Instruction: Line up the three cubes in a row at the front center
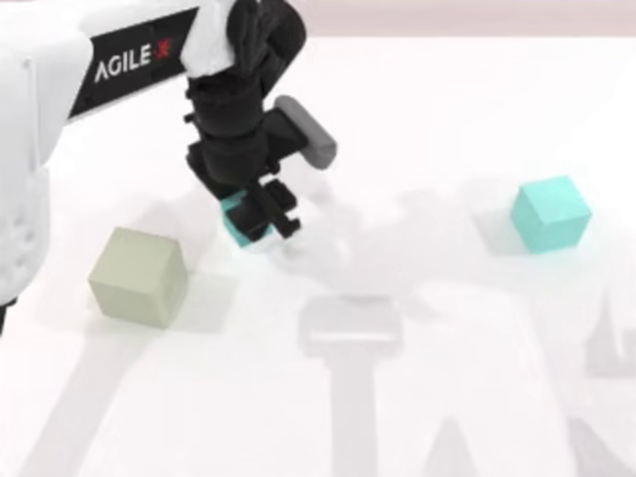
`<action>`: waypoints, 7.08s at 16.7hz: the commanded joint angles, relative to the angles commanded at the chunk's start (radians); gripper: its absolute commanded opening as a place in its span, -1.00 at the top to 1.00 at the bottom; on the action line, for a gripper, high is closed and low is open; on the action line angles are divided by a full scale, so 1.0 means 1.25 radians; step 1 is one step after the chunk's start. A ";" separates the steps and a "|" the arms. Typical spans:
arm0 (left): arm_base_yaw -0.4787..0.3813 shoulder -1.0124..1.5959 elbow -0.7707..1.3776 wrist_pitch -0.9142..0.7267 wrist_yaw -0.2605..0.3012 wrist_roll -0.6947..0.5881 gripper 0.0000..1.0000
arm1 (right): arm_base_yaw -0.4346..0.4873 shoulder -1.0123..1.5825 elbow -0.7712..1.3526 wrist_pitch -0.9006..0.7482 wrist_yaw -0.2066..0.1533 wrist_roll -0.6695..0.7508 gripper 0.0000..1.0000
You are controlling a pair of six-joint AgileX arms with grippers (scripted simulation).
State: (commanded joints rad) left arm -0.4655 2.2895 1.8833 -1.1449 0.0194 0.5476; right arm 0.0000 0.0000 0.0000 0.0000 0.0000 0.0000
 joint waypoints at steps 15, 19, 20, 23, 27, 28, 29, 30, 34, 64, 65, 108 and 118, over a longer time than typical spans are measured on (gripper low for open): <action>-0.201 -0.014 0.085 -0.095 -0.001 0.017 1.00 | 0.000 0.000 0.000 0.000 0.000 0.000 -1.00; -0.361 -0.015 0.106 -0.121 0.000 0.030 1.00 | 0.000 0.000 0.000 0.000 0.000 0.000 -1.00; -0.387 -0.016 0.109 -0.125 0.000 0.032 1.00 | 0.000 0.000 0.000 0.000 0.000 0.000 -1.00; -0.417 -0.019 0.113 -0.129 0.000 0.035 1.00 | 0.000 0.000 0.000 0.000 0.000 0.000 -1.00; -0.415 -0.017 0.109 -0.124 0.000 0.035 1.00 | 0.000 0.000 0.000 0.000 0.000 0.000 -1.00; -0.415 -0.016 0.099 -0.113 0.001 0.036 1.00 | 0.000 0.000 0.000 0.000 0.000 0.000 -1.00; -0.415 -0.013 0.084 -0.094 0.000 0.035 1.00 | 0.000 0.000 0.000 0.000 0.000 0.000 -1.00; -0.414 -0.008 0.063 -0.067 -0.001 0.034 1.00 | 0.000 0.000 0.000 0.000 0.000 0.000 -1.00; -0.417 0.015 -0.028 0.050 0.000 0.034 1.00 | 0.000 0.000 0.000 0.000 0.000 0.000 -1.00; -0.414 0.013 -0.013 0.035 0.000 0.035 -1.00 | 0.000 0.000 0.000 0.000 0.000 0.000 -1.00; -0.411 0.008 0.009 0.009 -0.001 0.035 -1.00 | 0.000 0.000 0.000 0.000 0.000 0.000 -1.00; 0.388 -1.832 -1.507 0.916 -0.016 -0.438 -1.00 | 0.163 1.810 1.591 -1.038 0.003 -0.045 -1.00; 0.388 -1.832 -1.507 0.916 -0.016 -0.438 -1.00 | 0.162 1.848 1.466 -0.867 0.003 -0.044 -1.00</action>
State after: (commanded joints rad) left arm 0.0200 0.0000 0.0000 0.0000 0.0000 0.0000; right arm 0.2031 2.3102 1.8320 -1.0834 0.0041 -0.0555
